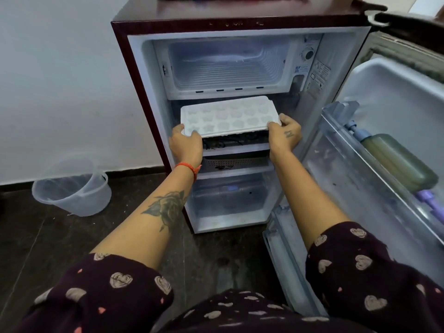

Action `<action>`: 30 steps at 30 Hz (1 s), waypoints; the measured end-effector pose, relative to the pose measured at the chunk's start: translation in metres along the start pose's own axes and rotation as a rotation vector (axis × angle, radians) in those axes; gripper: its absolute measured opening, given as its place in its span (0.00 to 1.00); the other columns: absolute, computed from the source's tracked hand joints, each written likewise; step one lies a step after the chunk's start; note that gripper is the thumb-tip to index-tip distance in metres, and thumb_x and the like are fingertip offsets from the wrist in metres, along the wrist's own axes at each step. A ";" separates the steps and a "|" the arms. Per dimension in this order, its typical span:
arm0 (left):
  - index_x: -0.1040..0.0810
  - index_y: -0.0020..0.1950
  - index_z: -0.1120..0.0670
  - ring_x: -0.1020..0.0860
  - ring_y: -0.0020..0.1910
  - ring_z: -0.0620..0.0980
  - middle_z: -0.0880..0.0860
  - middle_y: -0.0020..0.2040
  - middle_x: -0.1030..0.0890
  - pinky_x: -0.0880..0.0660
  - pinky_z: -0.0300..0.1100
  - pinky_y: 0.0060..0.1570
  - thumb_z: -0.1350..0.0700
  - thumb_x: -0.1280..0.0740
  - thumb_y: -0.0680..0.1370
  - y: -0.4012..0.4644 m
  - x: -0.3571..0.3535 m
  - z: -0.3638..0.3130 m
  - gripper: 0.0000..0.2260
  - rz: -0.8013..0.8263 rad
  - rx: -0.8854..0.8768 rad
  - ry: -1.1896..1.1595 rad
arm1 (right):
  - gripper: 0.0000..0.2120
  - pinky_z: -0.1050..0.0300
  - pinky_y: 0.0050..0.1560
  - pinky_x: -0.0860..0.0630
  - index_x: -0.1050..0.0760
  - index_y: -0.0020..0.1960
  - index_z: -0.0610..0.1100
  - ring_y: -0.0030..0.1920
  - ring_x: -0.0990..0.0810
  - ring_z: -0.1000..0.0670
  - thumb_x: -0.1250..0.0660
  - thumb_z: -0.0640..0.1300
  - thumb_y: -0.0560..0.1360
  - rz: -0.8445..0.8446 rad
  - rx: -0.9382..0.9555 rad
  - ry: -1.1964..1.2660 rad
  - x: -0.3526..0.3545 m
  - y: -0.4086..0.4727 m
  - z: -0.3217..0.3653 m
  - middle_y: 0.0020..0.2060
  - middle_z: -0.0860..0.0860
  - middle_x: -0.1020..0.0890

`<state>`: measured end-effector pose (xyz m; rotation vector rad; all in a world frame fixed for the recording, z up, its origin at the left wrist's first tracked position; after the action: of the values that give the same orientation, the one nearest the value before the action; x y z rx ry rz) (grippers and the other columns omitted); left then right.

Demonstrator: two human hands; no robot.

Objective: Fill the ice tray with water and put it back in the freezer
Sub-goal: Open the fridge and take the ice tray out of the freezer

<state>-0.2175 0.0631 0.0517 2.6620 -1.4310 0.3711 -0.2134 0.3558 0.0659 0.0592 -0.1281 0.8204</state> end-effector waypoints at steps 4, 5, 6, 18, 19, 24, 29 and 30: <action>0.25 0.63 0.57 0.22 0.54 0.55 0.57 0.58 0.22 0.24 0.43 0.52 0.59 0.35 0.75 -0.006 0.016 0.006 0.16 0.039 -0.035 0.055 | 0.08 0.69 0.24 0.40 0.28 0.37 0.43 0.34 0.33 0.51 0.38 0.31 0.67 -0.010 0.042 -0.040 0.009 -0.030 0.000 0.33 0.52 0.29; 0.25 0.62 0.56 0.23 0.53 0.56 0.58 0.58 0.22 0.23 0.45 0.52 0.59 0.36 0.75 -0.009 0.020 0.008 0.15 0.044 -0.038 0.069 | 0.08 0.67 0.24 0.42 0.30 0.36 0.44 0.34 0.35 0.52 0.38 0.32 0.66 -0.012 0.034 -0.058 0.011 -0.037 -0.002 0.33 0.51 0.31; 0.25 0.62 0.56 0.23 0.53 0.56 0.58 0.58 0.23 0.23 0.47 0.52 0.59 0.36 0.75 -0.012 0.025 0.011 0.15 0.052 -0.032 0.083 | 0.08 0.67 0.24 0.43 0.31 0.36 0.45 0.34 0.36 0.52 0.38 0.32 0.66 -0.022 0.017 -0.073 0.014 -0.046 -0.005 0.34 0.52 0.31; 0.27 0.65 0.57 0.24 0.56 0.56 0.58 0.61 0.25 0.26 0.45 0.56 0.59 0.37 0.76 -0.058 0.062 0.064 0.17 0.193 0.027 0.159 | 0.04 0.61 0.28 0.43 0.27 0.38 0.32 0.33 0.36 0.53 0.40 0.30 0.65 -0.093 -0.120 -0.099 0.064 -0.134 -0.054 0.34 0.49 0.32; 0.27 0.65 0.57 0.25 0.56 0.56 0.58 0.61 0.25 0.26 0.44 0.55 0.59 0.37 0.76 -0.062 0.064 0.067 0.17 0.196 0.033 0.161 | 0.03 0.61 0.29 0.43 0.29 0.36 0.34 0.33 0.37 0.53 0.40 0.30 0.65 -0.094 -0.128 -0.094 0.068 -0.139 -0.057 0.33 0.49 0.33; 0.28 0.66 0.57 0.25 0.57 0.56 0.58 0.62 0.25 0.27 0.43 0.54 0.61 0.37 0.74 -0.082 0.074 0.080 0.19 0.197 0.057 0.161 | 0.15 0.55 0.31 0.28 0.24 0.50 0.31 0.38 0.34 0.57 0.40 0.31 0.65 -0.121 -0.187 -0.105 0.091 -0.164 -0.070 0.37 0.48 0.19; 0.30 0.65 0.58 0.25 0.58 0.56 0.58 0.62 0.26 0.29 0.42 0.53 0.63 0.38 0.75 -0.117 0.087 0.088 0.18 0.188 0.081 0.165 | 0.14 0.46 0.51 0.20 0.20 0.50 0.35 0.51 0.18 0.41 0.38 0.30 0.67 -0.161 -0.227 -0.100 0.124 -0.190 -0.079 0.46 0.46 0.15; 0.30 0.64 0.58 0.25 0.59 0.57 0.58 0.62 0.25 0.28 0.43 0.54 0.64 0.39 0.75 -0.125 0.088 0.090 0.18 0.197 0.086 0.156 | 0.15 0.48 0.50 0.20 0.19 0.50 0.37 0.50 0.18 0.42 0.38 0.30 0.67 -0.163 -0.237 -0.098 0.132 -0.196 -0.083 0.45 0.46 0.16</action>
<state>-0.0516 0.0435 -0.0091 2.4956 -1.6663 0.6566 0.0263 0.3267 0.0010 -0.1126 -0.3080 0.6353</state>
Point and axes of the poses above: each hand's wrist, its own y-axis towards the middle knuckle, its own x-axis out of the back of the hand, z = x × y, the point moved 9 cm from there along y, towards the middle knuckle
